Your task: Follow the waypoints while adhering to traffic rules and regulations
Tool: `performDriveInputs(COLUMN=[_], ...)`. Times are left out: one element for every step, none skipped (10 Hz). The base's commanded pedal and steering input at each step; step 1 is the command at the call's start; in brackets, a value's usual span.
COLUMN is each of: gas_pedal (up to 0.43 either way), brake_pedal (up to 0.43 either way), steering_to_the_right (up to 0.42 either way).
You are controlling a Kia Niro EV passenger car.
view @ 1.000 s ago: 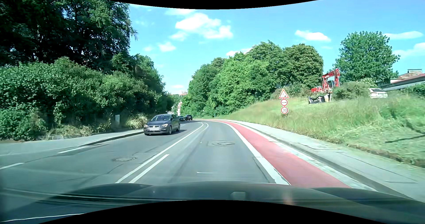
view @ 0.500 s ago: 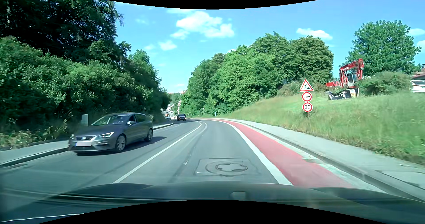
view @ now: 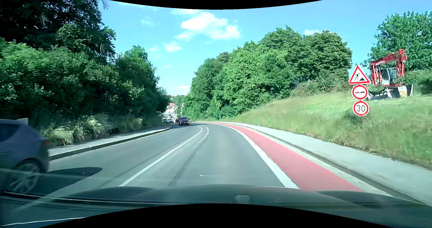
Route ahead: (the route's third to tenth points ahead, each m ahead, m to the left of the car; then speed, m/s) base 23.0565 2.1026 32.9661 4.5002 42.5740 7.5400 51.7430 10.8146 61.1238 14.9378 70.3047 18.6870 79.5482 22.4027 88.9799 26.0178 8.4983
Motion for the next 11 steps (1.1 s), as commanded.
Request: performDriveInputs(gas_pedal=[0.0, 0.0, 0.0, 0.0, 0.0, 0.0, 0.0, 0.0, 0.0, 0.0, 0.0], brake_pedal=[0.018, 0.049, 0.085, 0.091, 0.122, 0.146, 0.146, 0.152, 0.152, 0.152, 0.152], steering_to_the_right=[-0.009, -0.009, -0.009, -0.01, -0.01, -0.01, -0.009, -0.01, -0.01, -0.01, -0.013])
